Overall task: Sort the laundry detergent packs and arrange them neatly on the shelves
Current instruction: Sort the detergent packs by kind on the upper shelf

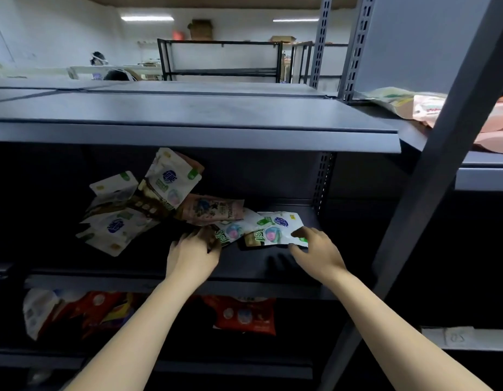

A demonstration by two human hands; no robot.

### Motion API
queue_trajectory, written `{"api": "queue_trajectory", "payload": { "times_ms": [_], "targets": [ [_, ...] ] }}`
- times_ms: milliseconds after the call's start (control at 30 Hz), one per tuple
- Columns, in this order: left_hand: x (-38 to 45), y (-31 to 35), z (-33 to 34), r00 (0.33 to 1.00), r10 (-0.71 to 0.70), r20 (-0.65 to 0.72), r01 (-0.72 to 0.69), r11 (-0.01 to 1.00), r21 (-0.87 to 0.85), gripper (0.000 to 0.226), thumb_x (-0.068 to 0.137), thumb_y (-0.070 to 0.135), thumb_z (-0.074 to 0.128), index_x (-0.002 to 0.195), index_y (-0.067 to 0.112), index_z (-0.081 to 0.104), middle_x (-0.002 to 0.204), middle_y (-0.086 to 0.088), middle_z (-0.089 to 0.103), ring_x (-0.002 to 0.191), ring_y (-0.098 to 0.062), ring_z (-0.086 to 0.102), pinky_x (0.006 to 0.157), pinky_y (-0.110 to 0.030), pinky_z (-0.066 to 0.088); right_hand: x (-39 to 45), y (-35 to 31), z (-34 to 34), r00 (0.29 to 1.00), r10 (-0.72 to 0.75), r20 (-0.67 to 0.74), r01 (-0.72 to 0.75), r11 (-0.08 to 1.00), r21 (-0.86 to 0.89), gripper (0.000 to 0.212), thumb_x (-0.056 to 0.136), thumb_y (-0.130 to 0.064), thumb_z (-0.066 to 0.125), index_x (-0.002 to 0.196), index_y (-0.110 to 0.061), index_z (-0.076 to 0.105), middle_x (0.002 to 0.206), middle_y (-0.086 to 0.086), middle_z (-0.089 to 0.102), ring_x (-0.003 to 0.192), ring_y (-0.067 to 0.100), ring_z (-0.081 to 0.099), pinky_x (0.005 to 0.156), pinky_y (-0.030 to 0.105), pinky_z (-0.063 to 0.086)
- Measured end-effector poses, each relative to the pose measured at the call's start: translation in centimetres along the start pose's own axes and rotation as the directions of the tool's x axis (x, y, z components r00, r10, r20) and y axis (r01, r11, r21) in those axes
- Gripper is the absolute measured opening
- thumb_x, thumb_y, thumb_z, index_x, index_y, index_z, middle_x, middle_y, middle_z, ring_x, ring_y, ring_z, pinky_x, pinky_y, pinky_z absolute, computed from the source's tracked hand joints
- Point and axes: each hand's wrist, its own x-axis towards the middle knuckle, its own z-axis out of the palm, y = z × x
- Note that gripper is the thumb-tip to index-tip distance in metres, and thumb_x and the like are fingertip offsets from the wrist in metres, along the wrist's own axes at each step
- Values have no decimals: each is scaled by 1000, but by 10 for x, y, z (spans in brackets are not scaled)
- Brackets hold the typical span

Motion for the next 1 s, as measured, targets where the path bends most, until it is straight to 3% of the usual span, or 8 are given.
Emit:
{"api": "queue_trajectory", "payload": {
  "times_ms": [167, 300, 433, 533, 700, 867, 1000],
  "targets": [
    [27, -6, 20, 984, -139, 109, 139, 990, 15, 42, 99, 42, 33, 135, 25, 45, 134, -7, 52, 126, -29, 42, 99, -37, 33, 21, 19, 14, 975, 221, -1, -221, 975, -11, 39, 88, -37, 57, 118, -12, 58, 119, 10, 61, 112, 29, 54, 82, 32, 43],
    [51, -16, 36, 998, -53, 18, 54, 998, -43, 35, 100, 27, 39, 121, 8, 58, 128, -16, 55, 118, -33, 47, 96, -36, 37, 33, 26, 20, 939, 338, 67, -339, 941, 6, 41, 89, -42, 56, 114, -9, 55, 113, 12, 62, 107, 32, 57, 82, 33, 45],
    [76, -28, 48, 986, -85, 145, 96, 993, -70, 38, 100, 31, 35, 123, 9, 55, 130, -15, 53, 119, -31, 47, 98, -35, 38, 44, 28, 26, 902, 411, 132, -421, 905, 55, 42, 90, -44, 54, 113, -8, 55, 111, 13, 62, 107, 33, 56, 85, 34, 44],
    [87, -35, 56, 966, -47, 253, 45, 999, 15, 45, 100, 41, 29, 131, 15, 49, 132, -10, 52, 121, -30, 47, 97, -38, 42, 55, 27, 30, 877, 471, 92, -480, 869, 121, 36, 91, -41, 54, 103, -7, 56, 104, 13, 61, 108, 34, 56, 81, 32, 42],
    [97, -42, 66, 969, -80, 233, 99, 993, -70, 44, 98, 44, 35, 120, 11, 54, 123, -15, 56, 114, -32, 51, 93, -40, 44, 68, 32, 40, 782, 608, 135, -607, 695, 385, 36, 80, -36, 71, 94, -3, 65, 92, 12, 66, 96, 33, 64, 79, 35, 50],
    [106, -44, 63, 946, -182, 269, 222, 967, -127, 61, 90, 50, 53, 134, 8, 47, 133, -18, 49, 120, -36, 49, 97, -41, 43, 71, 30, 41, 792, 578, 197, -570, 584, 577, 17, 71, 3, 71, 87, 1, 70, 86, 21, 69, 78, 32, 65, 78, 44, 54],
    [110, -43, 63, 918, -184, 350, 247, 958, -145, 83, 80, 60, 60, 142, 13, 35, 141, -14, 43, 128, -34, 42, 102, -44, 40, 75, 19, 28, 859, 513, 0, -410, 687, 600, 10, 72, 1, 65, 70, -3, 56, 72, 14, 58, 73, 22, 53, 65, 39, 48]
  ]
}}
